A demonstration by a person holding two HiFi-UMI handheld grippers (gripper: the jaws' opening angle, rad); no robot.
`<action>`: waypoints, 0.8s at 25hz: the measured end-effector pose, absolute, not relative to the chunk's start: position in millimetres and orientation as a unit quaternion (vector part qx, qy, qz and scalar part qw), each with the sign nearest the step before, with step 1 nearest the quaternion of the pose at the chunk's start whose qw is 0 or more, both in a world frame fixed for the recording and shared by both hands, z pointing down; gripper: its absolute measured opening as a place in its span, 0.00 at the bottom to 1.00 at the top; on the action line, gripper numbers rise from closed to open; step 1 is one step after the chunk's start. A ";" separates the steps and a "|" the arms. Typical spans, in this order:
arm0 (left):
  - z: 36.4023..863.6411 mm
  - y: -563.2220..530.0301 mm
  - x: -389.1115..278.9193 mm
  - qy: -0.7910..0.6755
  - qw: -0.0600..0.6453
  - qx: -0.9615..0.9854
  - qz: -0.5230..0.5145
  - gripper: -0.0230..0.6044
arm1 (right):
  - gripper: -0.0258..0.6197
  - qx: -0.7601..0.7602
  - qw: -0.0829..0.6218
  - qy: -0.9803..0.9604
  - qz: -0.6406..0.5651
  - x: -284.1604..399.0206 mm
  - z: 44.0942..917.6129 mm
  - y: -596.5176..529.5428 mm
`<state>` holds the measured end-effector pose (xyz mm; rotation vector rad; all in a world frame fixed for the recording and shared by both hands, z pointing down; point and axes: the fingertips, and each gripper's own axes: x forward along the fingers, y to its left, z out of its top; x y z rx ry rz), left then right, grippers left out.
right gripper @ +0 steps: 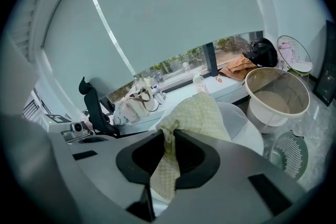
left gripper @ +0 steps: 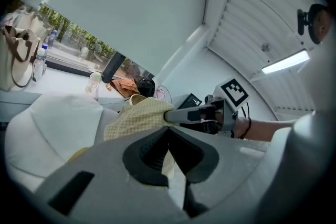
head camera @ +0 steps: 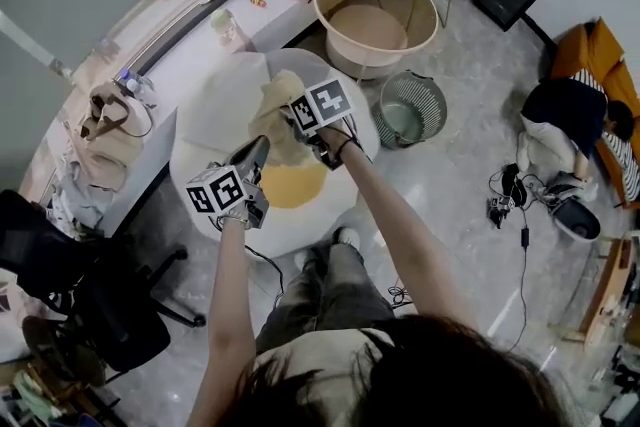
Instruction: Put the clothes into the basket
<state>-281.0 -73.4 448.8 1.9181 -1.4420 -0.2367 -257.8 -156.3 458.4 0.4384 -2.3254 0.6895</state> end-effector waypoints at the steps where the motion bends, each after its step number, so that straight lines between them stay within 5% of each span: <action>1: 445.3 -76.2 -279.2 -0.559 0.355 0.744 -0.089 0.05 | 0.12 0.171 0.329 -0.891 0.263 -253.2 453.5 -158.9; 20: 380.7 -151.9 -179.8 -0.543 0.319 0.770 -0.096 0.05 | 0.12 0.177 0.313 -0.900 0.246 -153.5 398.0 -222.4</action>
